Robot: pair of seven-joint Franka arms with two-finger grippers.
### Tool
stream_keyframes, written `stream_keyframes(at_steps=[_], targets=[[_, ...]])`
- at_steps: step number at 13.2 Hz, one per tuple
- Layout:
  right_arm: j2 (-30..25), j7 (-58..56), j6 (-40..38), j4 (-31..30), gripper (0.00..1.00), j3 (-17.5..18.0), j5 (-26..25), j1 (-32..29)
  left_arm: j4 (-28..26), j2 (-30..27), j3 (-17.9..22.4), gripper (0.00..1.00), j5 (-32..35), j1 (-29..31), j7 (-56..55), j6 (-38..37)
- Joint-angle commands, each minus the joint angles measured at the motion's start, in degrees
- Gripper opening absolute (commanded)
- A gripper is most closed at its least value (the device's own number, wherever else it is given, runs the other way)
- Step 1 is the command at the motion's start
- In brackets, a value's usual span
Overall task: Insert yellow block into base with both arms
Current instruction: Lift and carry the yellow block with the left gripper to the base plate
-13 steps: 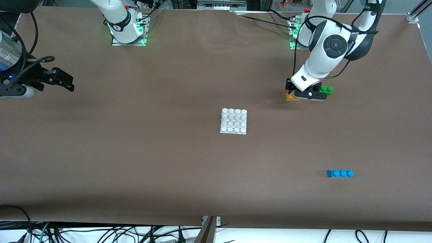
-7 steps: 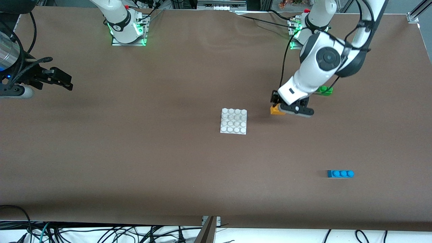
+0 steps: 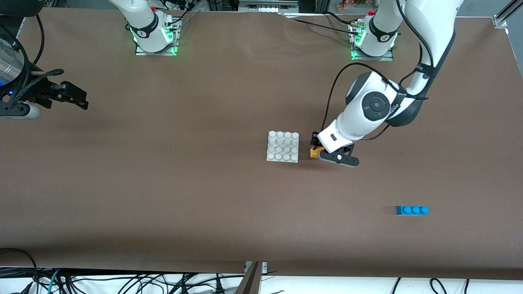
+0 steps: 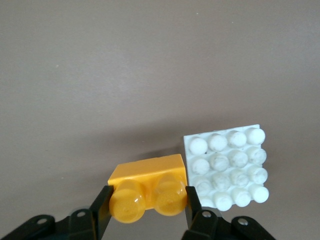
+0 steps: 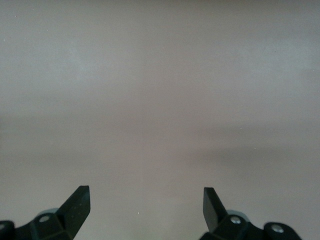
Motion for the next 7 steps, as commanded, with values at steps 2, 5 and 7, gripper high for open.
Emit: stream_keyframes(at_steps=[2, 5, 7], targets=[[-0.3, 0.2, -0.2, 0.1, 1.0, 0.0, 0.8, 0.0, 2.1, 1.6, 0.5, 0.19, 2.1, -2.8, -3.9, -0.8], [-0.3, 0.2, -0.1, 0.1, 1.0, 0.0, 0.8, 0.0, 2.1, 1.6, 0.5, 0.18, 2.2, -2.8, -4.0, -0.8], [-0.3, 0.2, -0.2, 0.1, 1.0, 0.0, 0.8, 0.0, 2.1, 1.6, 0.5, 0.17, 2.1, -2.8, -4.0, -0.8]])
